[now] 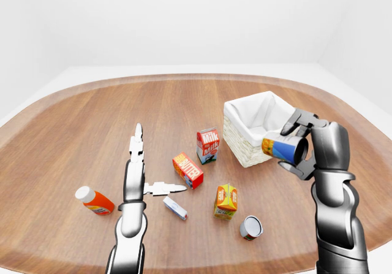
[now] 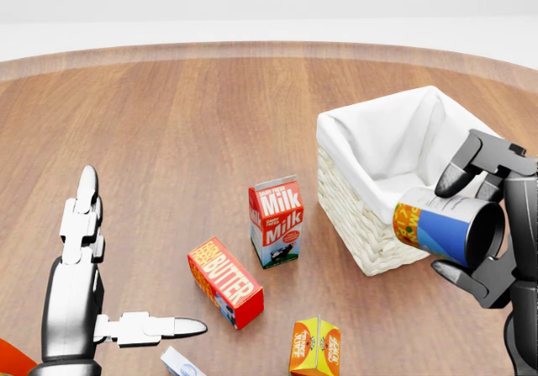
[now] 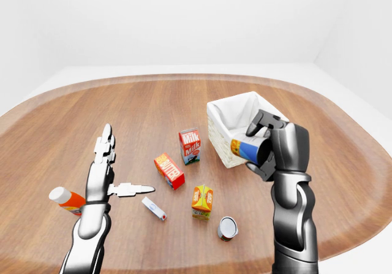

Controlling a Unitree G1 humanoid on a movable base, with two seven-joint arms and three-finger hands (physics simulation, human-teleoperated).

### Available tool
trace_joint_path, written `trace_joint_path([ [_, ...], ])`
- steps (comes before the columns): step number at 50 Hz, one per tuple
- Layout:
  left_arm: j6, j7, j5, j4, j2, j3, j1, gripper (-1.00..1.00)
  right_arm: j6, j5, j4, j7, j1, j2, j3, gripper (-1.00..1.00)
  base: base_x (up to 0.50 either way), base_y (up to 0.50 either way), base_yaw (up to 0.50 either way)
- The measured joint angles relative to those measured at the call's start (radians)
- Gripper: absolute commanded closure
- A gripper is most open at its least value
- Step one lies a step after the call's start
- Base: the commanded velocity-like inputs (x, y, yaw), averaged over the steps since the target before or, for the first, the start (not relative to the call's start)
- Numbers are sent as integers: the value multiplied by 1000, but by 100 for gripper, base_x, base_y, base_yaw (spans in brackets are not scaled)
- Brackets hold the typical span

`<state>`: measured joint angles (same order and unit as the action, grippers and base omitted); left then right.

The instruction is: Pick up the alphabet soup and the tomato sauce, and put them in the basket.

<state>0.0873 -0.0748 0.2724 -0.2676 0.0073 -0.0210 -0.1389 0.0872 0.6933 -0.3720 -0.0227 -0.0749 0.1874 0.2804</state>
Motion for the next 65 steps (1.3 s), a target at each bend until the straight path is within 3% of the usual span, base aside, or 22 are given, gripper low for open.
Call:
trace_joint_path([
  [33, 0, 1, -5, 2, 0, 4, 8, -100, 0, 67, 244, -96, -268, 98, -76, 100, 0, 0, 0],
  [65, 0, -1, -4, 6, 0, 2, 6, -100, 0, 208, 735, -310, -550, 148, -172, 100, 0, 0, 0],
])
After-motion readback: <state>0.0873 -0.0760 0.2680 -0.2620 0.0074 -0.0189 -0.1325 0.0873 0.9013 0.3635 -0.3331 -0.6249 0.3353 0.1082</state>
